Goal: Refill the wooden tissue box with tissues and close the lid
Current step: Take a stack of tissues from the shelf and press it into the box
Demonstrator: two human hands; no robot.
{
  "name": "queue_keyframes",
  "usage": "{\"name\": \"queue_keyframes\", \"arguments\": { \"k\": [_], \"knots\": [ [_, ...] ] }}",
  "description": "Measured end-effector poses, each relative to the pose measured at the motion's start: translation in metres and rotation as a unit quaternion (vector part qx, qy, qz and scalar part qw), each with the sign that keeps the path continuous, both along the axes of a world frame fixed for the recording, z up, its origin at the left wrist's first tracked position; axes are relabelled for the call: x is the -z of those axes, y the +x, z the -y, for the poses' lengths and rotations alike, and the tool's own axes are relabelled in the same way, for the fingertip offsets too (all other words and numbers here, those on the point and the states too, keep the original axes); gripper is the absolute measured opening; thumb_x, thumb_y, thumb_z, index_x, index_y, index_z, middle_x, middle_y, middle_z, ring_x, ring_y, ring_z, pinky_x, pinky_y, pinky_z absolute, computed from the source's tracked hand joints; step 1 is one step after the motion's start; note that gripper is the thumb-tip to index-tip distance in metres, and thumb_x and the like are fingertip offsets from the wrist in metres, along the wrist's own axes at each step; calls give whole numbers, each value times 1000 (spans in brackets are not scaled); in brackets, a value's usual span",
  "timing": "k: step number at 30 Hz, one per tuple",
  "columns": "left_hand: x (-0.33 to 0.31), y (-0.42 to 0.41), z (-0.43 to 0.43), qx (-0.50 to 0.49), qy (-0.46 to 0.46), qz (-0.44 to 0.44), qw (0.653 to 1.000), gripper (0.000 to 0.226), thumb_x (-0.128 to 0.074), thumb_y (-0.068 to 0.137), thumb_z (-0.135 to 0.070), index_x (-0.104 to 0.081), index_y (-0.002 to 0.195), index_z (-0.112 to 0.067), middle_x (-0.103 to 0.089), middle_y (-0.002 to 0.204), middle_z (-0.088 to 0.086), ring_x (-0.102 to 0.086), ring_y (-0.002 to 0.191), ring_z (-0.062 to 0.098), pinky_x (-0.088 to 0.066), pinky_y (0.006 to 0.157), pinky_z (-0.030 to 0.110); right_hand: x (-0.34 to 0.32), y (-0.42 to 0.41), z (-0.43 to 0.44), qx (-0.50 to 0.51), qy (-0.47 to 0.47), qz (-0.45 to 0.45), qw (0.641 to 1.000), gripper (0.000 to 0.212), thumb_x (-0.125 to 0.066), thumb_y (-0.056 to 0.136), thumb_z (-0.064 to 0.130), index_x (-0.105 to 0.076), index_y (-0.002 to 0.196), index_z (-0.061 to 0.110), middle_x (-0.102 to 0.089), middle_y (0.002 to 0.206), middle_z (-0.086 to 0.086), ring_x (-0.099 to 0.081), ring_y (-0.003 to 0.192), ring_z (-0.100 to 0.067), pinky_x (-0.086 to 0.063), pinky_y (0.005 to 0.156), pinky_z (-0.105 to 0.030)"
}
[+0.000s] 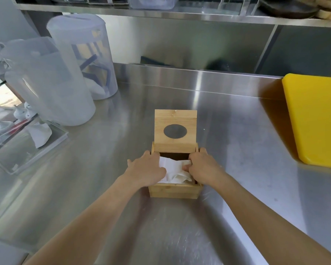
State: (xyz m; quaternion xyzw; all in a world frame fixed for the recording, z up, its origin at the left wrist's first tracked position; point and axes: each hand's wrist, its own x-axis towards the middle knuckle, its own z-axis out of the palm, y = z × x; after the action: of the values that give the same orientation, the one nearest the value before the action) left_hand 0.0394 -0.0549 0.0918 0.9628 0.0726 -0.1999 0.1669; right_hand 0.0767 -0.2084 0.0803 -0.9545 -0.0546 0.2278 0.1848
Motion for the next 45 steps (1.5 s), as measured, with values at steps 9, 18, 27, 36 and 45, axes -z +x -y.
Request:
{"name": "queue_keyframes", "arguments": {
  "k": [9,18,27,36,45],
  "knots": [
    [15,-3,-13,-19,-114,78,990,30,-52,83,-36,-53,112,-28,-54,106,-2,-52,100,20,-37,100,50,-15,-14,10,-36,-80,195,977,29,-45,93,34,-66,92,15,-62,99,-3,-57,100,-27,-30,104,-57],
    [-9,-16,-11,74,-104,347,929,12,-63,83,-22,-63,92,-14,-62,91,-5,-56,89,17,-42,80,29,-25,-12,19,-242,99,258,930,10,-62,83,16,-69,85,9,-68,85,-4,-58,81,-24,-40,80,-31],
    [-9,2,-10,282,99,149,942,9,-63,77,-35,-65,82,-28,-55,92,-11,-47,103,8,-16,102,34,-22,2,13,-334,-88,153,926,13,-63,80,27,-53,76,19,-61,82,2,-42,85,-20,-21,76,-28],
    [-19,9,-15,267,56,136,952,11,-63,72,-34,-65,82,-29,-59,86,-12,-53,90,8,-14,106,36,-31,8,12,-343,-85,120,928,10,-64,81,24,-56,86,21,-63,87,3,-35,94,-22,-30,80,-28],
    [-12,11,-8,303,135,91,939,13,-61,75,-23,-65,87,-27,-53,78,-12,-53,85,12,-25,101,35,-16,15,9,-352,-112,116,922,17,-62,80,23,-52,66,26,-62,80,8,-35,92,-23,-38,92,-39]
  ]
}}
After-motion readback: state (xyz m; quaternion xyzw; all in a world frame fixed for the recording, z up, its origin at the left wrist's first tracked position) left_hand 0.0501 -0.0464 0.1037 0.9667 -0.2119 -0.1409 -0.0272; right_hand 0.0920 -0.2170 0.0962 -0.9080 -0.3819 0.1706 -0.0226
